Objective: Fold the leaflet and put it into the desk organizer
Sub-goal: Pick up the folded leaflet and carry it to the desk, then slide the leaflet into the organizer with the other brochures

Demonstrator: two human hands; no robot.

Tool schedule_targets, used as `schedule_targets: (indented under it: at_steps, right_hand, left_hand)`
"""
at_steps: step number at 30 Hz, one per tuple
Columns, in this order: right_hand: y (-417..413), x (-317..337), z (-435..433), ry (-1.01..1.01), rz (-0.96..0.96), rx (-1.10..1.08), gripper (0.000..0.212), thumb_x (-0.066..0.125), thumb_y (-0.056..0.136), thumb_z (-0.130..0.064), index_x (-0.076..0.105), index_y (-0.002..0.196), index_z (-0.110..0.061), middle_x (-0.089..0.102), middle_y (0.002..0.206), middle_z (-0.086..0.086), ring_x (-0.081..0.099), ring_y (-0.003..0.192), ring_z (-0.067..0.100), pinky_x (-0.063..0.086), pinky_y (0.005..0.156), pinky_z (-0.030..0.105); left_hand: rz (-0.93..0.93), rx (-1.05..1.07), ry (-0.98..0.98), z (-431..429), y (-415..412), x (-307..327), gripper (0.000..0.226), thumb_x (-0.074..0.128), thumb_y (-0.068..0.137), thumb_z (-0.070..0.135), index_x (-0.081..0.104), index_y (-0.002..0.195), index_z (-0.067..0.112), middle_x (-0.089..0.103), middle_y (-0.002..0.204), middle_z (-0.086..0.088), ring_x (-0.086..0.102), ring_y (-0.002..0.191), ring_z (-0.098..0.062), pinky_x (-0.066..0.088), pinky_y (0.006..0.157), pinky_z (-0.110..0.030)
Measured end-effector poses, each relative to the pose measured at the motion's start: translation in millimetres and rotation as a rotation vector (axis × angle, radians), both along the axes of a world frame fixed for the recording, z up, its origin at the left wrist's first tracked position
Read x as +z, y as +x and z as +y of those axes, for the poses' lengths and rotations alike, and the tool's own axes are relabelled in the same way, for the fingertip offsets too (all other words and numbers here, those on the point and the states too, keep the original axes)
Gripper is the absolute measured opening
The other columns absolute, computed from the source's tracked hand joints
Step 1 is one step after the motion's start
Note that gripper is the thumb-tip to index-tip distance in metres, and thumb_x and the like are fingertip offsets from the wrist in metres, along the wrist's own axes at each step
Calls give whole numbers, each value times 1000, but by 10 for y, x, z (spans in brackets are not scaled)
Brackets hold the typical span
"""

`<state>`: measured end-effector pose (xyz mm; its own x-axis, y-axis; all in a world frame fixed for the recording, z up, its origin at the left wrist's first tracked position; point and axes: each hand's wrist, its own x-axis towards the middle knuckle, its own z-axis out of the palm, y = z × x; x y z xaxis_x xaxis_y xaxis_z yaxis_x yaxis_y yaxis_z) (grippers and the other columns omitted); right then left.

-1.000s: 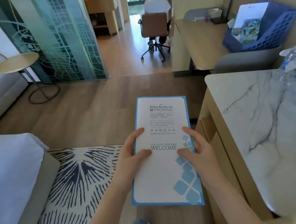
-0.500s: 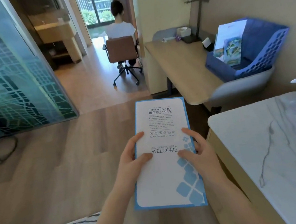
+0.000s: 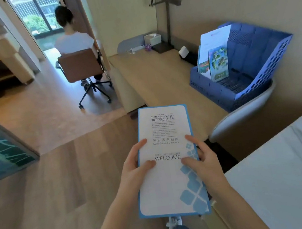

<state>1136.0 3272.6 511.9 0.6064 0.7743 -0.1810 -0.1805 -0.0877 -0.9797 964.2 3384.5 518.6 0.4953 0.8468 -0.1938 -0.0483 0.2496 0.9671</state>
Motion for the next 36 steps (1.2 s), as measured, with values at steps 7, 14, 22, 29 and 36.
schedule_targets:
  at_steps: [7,14,22,29,36]
  right_hand:
    - [1003,220,1154,9,26,-122,60,68,82,11,63,121,-34,79,99,-1,76,82,21,61,62,31]
    - [1778,250,1735,-29,-34,-315,58,70,82,6,61,122,-34,73,103,-13,73,94,19,62,80,48]
    - [2259,-14,2117,-42,18,-662,58,69,84,8,61,116,-40,76,100,-10,74,93,24,63,77,44]
    - [2489,42,2578,2,92,-951,59,68,84,10,62,122,-34,77,107,10,74,95,37,58,86,60]
    - [2603,57,2734,-79,52,-1101,56,69,86,6,59,123,-35,73,110,3,76,88,25,64,73,46]
  left_hand:
    - [-13,-154,13,1371,1146,257,59,68,73,-1,66,118,37,74,116,-4,71,99,-25,60,78,-38]
    - [-23,-318,-13,2229,2247,267,61,69,68,0,65,121,30,67,126,-11,66,109,-31,57,88,-44]
    - [18,-688,-46,2927,3363,-22,62,64,71,-5,62,124,28,73,119,-9,69,103,-21,55,80,-30]
    - [49,-968,43,3505,4161,84,62,65,73,-3,63,122,34,69,125,-5,68,106,-19,54,88,-34]
    - [52,-1115,94,3606,4667,-40,63,65,64,5,67,111,46,68,126,13,66,109,-9,52,81,-25]
